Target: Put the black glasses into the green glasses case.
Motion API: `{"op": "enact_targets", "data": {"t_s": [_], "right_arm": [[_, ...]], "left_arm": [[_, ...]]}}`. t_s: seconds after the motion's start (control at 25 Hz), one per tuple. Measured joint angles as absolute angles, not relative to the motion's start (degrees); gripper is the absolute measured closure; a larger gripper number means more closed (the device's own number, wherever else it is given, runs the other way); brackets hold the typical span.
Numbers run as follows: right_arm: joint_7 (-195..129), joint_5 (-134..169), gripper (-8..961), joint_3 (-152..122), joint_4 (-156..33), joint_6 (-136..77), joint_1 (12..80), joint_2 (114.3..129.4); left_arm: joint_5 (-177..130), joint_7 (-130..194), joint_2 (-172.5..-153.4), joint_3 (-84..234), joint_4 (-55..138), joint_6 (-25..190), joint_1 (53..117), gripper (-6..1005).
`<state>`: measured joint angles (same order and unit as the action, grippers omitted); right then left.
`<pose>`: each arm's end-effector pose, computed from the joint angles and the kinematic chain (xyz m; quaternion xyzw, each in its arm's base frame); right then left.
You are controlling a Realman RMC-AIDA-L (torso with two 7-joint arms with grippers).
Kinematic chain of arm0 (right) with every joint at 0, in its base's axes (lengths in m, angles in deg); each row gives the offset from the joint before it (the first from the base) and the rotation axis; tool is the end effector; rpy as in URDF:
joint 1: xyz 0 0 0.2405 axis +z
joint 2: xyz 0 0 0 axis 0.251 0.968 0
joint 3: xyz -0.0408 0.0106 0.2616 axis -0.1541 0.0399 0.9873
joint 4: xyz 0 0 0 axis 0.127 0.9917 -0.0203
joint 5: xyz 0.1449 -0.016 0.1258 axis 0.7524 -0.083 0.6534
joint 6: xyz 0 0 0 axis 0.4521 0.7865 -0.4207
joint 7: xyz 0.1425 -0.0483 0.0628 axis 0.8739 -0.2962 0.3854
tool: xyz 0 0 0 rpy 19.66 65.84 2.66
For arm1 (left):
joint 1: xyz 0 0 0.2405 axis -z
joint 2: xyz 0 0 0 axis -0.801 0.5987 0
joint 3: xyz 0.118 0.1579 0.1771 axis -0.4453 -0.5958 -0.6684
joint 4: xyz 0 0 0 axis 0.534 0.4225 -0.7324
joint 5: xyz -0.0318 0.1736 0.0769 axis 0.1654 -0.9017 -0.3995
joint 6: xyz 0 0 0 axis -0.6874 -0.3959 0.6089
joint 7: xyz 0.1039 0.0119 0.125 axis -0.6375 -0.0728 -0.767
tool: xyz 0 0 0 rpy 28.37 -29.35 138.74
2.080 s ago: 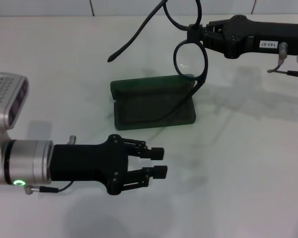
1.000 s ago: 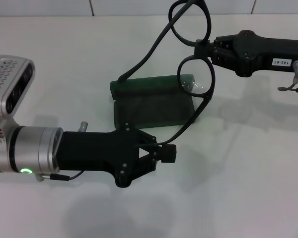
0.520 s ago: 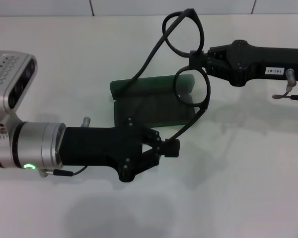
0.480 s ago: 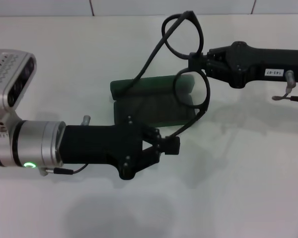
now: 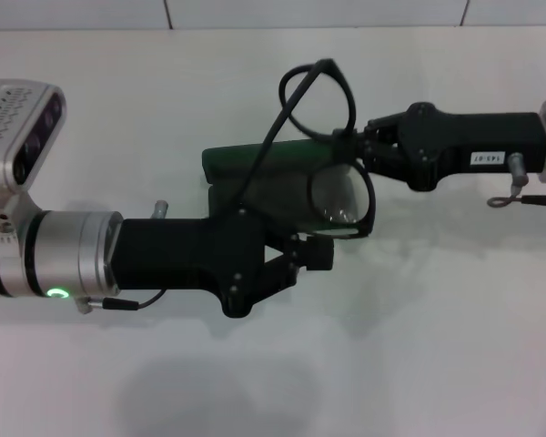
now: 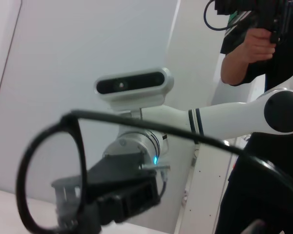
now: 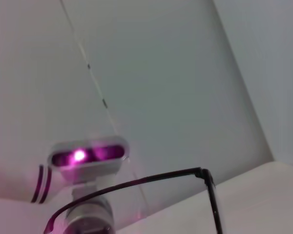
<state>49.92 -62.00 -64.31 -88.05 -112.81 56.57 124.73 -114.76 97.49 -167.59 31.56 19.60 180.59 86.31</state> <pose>0.1555 0.3526 -0.0290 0.9326 -0.1695 -0.3187 0.0020 -0.1966 0.2716 -0.0482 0.9171 0.1140 0.3792 0.0464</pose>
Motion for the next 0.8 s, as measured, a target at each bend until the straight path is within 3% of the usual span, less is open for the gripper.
{"op": "enact_targets", "data": {"t_s": [0.8], "right_arm": [[49.29, -61.69, 885, -69.82, -88.57, -116.64, 57.11, 124.82]], "left_arm": [[-113.71, 97.69, -167.59, 31.33, 19.59, 180.62, 86.43, 986]]}}
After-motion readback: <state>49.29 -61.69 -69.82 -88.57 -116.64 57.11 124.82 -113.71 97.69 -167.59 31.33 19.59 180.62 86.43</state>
